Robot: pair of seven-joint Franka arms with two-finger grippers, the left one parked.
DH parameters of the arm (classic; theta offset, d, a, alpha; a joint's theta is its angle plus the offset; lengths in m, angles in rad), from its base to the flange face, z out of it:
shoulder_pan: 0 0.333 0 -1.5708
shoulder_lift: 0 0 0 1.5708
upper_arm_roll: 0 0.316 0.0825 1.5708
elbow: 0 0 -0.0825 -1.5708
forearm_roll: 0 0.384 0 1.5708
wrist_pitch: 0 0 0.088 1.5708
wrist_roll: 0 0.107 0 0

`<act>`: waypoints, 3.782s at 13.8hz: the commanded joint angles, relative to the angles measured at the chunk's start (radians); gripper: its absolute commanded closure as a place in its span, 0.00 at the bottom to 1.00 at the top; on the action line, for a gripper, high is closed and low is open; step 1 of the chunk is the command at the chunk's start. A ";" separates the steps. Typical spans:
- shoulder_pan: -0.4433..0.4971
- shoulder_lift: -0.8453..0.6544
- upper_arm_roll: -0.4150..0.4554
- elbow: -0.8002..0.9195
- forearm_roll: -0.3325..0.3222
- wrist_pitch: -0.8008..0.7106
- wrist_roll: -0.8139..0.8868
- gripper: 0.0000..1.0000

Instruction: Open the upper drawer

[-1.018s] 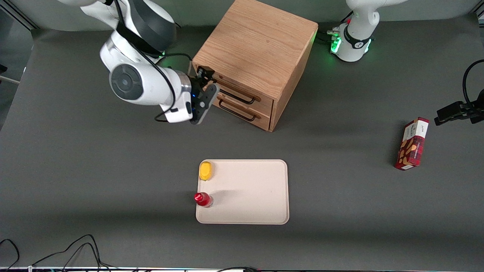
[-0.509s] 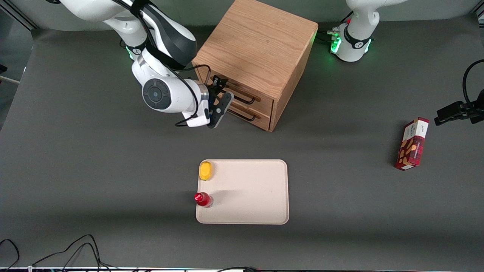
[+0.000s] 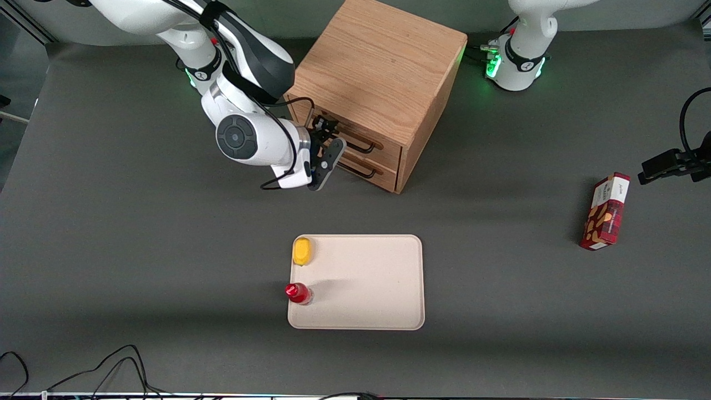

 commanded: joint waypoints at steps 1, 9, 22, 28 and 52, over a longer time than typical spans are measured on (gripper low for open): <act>0.013 0.039 0.004 0.004 -0.040 0.049 0.014 0.00; 0.013 0.083 0.005 0.042 -0.068 0.058 0.031 0.00; -0.005 0.220 -0.041 0.263 -0.178 -0.028 0.023 0.00; -0.004 0.272 -0.093 0.357 -0.201 -0.069 0.018 0.00; -0.005 0.405 -0.213 0.667 -0.207 -0.175 -0.095 0.00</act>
